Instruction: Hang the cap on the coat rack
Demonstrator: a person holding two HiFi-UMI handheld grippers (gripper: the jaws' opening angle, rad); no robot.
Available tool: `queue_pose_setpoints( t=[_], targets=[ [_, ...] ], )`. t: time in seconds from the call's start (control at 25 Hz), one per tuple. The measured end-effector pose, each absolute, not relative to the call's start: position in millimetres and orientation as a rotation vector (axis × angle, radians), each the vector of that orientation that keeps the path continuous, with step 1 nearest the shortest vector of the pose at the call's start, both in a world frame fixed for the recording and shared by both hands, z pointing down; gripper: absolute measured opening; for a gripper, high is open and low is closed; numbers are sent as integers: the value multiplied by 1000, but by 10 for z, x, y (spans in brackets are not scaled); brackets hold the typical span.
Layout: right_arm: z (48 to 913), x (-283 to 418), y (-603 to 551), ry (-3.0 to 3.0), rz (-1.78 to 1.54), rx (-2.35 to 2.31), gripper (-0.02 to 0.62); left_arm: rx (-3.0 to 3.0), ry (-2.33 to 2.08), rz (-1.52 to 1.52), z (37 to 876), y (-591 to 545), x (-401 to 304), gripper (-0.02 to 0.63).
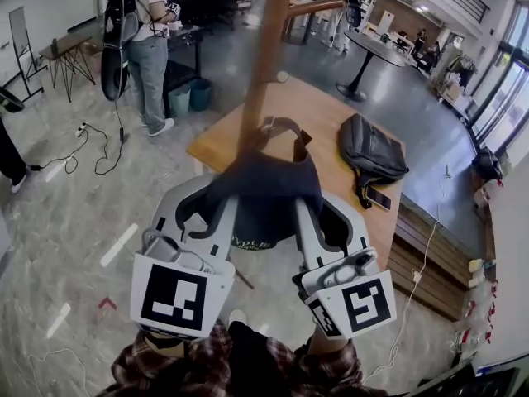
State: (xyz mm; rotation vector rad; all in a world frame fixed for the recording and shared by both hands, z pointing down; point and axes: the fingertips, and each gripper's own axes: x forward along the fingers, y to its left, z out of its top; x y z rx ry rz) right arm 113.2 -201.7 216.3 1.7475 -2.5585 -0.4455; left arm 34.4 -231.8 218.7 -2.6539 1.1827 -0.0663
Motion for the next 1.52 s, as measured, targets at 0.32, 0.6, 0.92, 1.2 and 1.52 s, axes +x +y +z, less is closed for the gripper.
queue_pose_setpoints(
  t=[0.32,0.6,0.92,1.2,1.52],
  targets=[
    [2053,1281,-2229,-2628,-473,1671,38,-2607,1252,-60,2101,-2486,478,37],
    [1735,1224,-2368,-2641,-558,1666,38,-2566,1242,-42,1812,-2613,415,37],
    [1576,1219,-2578,-2639,-578,1682,38,-2555,1229,-33,1643,-2830,404,37],
    [1729,1305,-2855,-2618,-524,1664,38,-2554,1250,-89,1767,-3097,501,37],
    [2004,1279,-3198,-2618,-454,1625,38,-2557,1311,-151,2064,-3407,468,37]
  ],
)
